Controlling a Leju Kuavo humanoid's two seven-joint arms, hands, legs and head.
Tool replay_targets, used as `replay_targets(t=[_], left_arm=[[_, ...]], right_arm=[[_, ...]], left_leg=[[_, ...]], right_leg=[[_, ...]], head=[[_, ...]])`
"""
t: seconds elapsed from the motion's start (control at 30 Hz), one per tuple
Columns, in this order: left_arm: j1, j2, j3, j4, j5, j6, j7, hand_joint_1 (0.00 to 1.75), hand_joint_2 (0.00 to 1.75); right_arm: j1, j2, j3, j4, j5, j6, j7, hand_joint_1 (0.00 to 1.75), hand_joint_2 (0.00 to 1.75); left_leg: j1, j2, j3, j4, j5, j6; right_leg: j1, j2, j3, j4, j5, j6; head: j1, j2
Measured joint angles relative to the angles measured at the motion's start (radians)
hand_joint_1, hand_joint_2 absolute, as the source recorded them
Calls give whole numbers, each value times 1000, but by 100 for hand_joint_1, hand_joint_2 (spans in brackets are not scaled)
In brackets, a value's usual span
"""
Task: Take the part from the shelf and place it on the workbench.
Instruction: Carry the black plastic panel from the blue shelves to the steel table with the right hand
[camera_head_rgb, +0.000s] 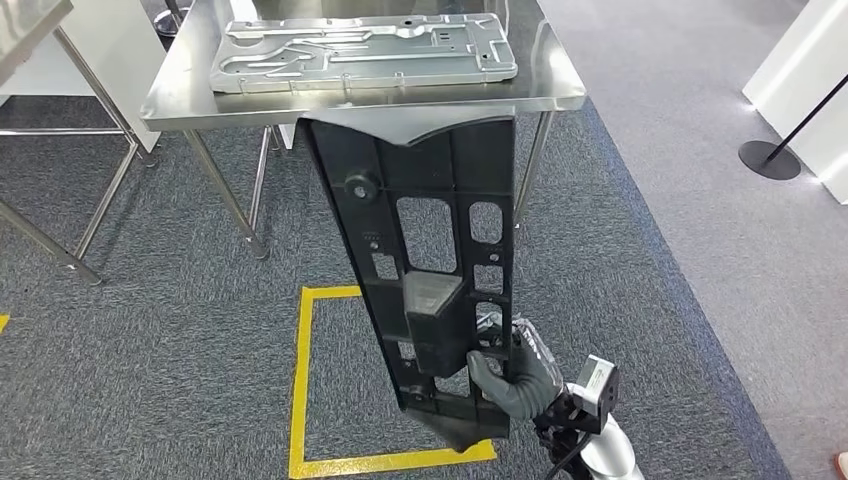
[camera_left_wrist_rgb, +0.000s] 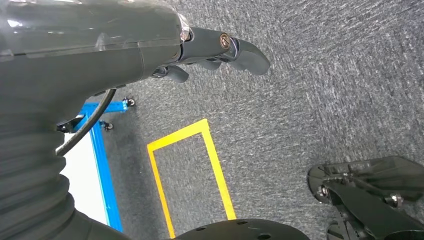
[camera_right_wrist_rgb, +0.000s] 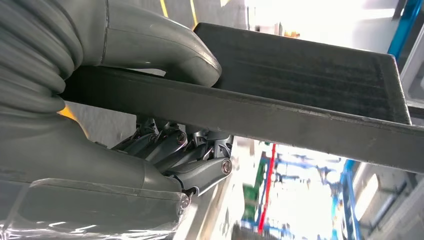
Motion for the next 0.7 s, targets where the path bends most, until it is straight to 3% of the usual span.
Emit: replay_targets(t=[0.1,0.13,0.2,0.23,0.27,0.3,0.37,0.43,0.53,0.6,0.63,0.7], left_arm=[[0,1,2,0,1,0,0,0,175],[0,1,3,0,2,0,-1,0,175],[0,1,4,-1,4,0,-1,0,175],[0,2,4,-1,4,0,-2,0,175],[0,2,5,-1,4,1,-2,0,175],[0,2,5,-1,5,1,-3,0,175],[0,2,6,-1,6,1,-5,0,175],[-1,1,6,-1,8,1,-6,0,175],[-2,0,8,-1,12,1,-6,0,175],[-3,-1,8,-1,13,1,-6,0,175],[-3,-1,8,-1,13,1,-6,0,175],[-3,-2,9,-1,14,1,-6,0,175]], right_arm=[[-28,-10,-28,1,2,-7,12,141,175],[-38,-12,-36,1,5,-8,16,141,175],[-54,-17,-49,1,12,-11,23,141,175],[-59,-19,-55,2,16,-12,26,141,175],[-62,-22,-60,3,20,-14,28,141,175],[-66,-24,-64,4,26,-18,29,141,175],[-82,-29,-73,9,39,-26,32,141,175],[-112,-37,-87,16,48,-31,37,141,175],[-161,-51,-116,32,55,-34,47,141,175],[-182,-58,-131,40,57,-35,49,141,175],[-190,-61,-136,44,58,-36,50,141,175],[-202,-65,-144,53,66,-36,50,141,175]], left_leg=[[-3,-1,-11,24,-19,-14],[-3,-2,-29,66,-45,-18],[-1,-3,-91,201,-111,-25],[0,-3,-120,263,-133,-27],[0,-3,-136,293,-134,-29],[1,-3,-132,281,-114,-29],[2,-3,-76,154,-40,-27],[2,-3,-23,34,4,-18],[-1,-6,-16,6,8,2],[1,-6,-16,2,12,14],[3,-5,-15,-1,14,19],[3,-4,-16,-1,13,24]], right_leg=[[-9,0,4,-13,8,-14],[-12,-1,6,-18,10,-18],[-11,-1,7,-18,10,-22],[-11,-1,7,-17,10,-22],[-10,-1,7,-17,9,-23],[-10,0,8,-15,8,-22],[-11,3,10,-12,4,-18],[-7,8,8,-5,0,-10],[-5,11,0,-2,1,4],[-8,9,-8,18,-14,15],[-9,8,-24,55,-36,21],[-11,5,-88,185,-99,30]], head=[[0,0],[0,0],[0,0],[0,0],[0,0],[0,0],[0,0],[0,0],[0,0],[0,0],[0,0],[0,0]])
